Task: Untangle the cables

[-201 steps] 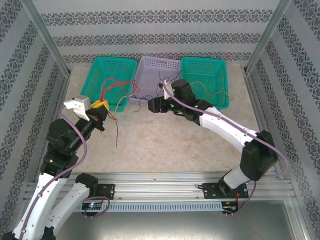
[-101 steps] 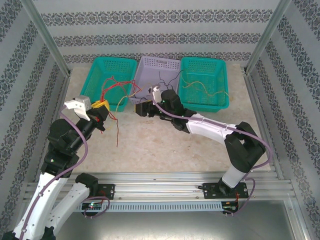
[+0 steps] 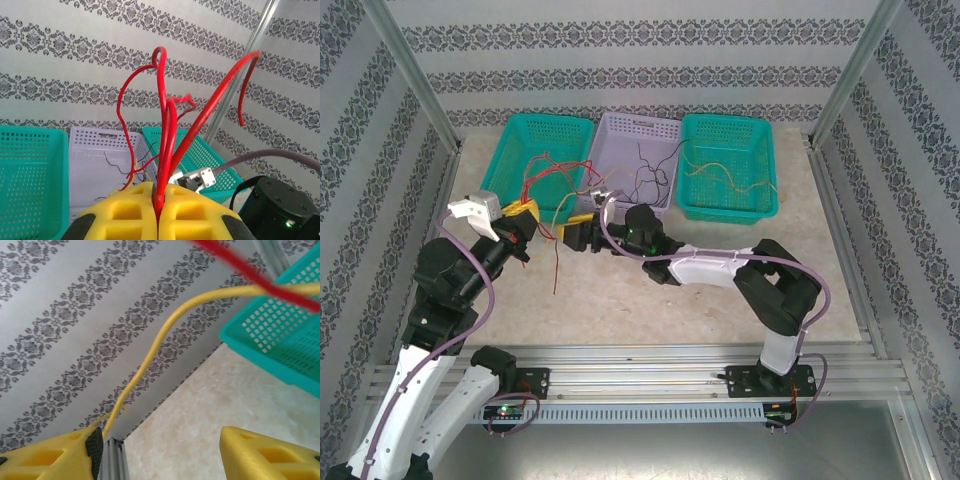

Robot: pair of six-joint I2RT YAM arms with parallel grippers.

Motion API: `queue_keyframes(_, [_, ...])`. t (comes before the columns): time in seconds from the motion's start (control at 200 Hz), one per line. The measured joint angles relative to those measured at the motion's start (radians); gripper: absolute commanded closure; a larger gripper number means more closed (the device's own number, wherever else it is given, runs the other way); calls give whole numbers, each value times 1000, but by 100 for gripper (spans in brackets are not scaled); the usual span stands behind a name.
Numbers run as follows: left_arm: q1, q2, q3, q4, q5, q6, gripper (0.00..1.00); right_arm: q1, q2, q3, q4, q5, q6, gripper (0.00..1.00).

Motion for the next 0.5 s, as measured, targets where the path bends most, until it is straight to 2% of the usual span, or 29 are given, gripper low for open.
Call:
queue_keyframes(0.28, [3, 5, -1, 5, 5, 0, 100, 29, 33, 5, 145, 53, 11, 37])
queue_keyframes(0.46, [15, 12, -5, 11, 22, -15, 100, 57, 65, 78, 156, 85, -2, 46])
queue_keyframes(0.5, [19, 12, -8, 11, 23, -18, 100, 61, 72, 89, 158, 92, -2, 52])
